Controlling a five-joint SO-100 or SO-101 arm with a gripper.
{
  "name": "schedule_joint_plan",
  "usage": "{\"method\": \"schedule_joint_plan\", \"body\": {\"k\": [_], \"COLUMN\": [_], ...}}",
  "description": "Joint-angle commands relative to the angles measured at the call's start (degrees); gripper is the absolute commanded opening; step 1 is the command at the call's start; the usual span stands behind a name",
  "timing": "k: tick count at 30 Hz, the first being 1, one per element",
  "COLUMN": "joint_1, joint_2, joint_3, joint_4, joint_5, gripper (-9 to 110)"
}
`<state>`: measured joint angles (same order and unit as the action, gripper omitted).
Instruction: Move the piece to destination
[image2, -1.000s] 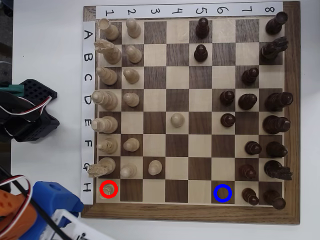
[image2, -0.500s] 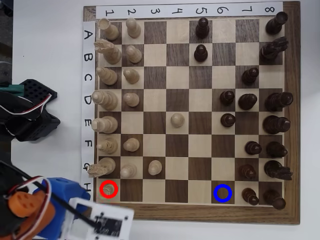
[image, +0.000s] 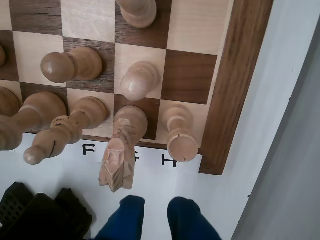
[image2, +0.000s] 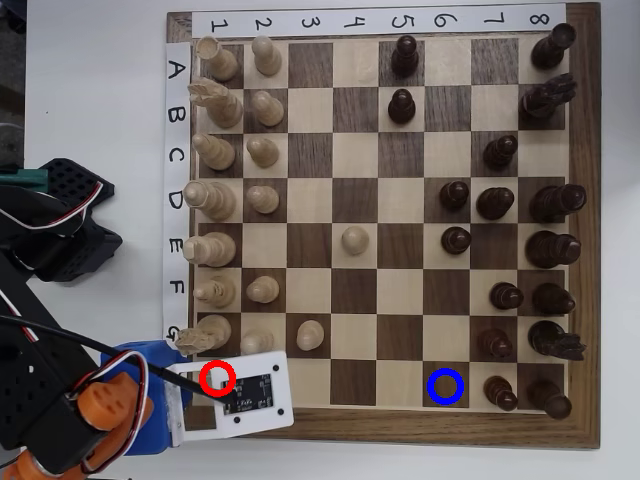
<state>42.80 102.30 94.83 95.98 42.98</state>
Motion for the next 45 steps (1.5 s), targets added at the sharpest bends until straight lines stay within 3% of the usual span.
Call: {"method": "schedule_joint_plan", "body": {"k": [1, 12, 26, 45], "joint_1": [-1.58, -1.85, -1.49, -1.14], "joint_2": [-0.09, -1.85, -2.29, -6.68], "joint_3": [-1.32, -1.67, 1.49, 3.16], "joint_4": [-1.05, -5.89, -7.38, -10.37], "joint_5": [-2.11, 2.29, 0.70, 2.11], "gripper": [12, 13, 20, 20]}}
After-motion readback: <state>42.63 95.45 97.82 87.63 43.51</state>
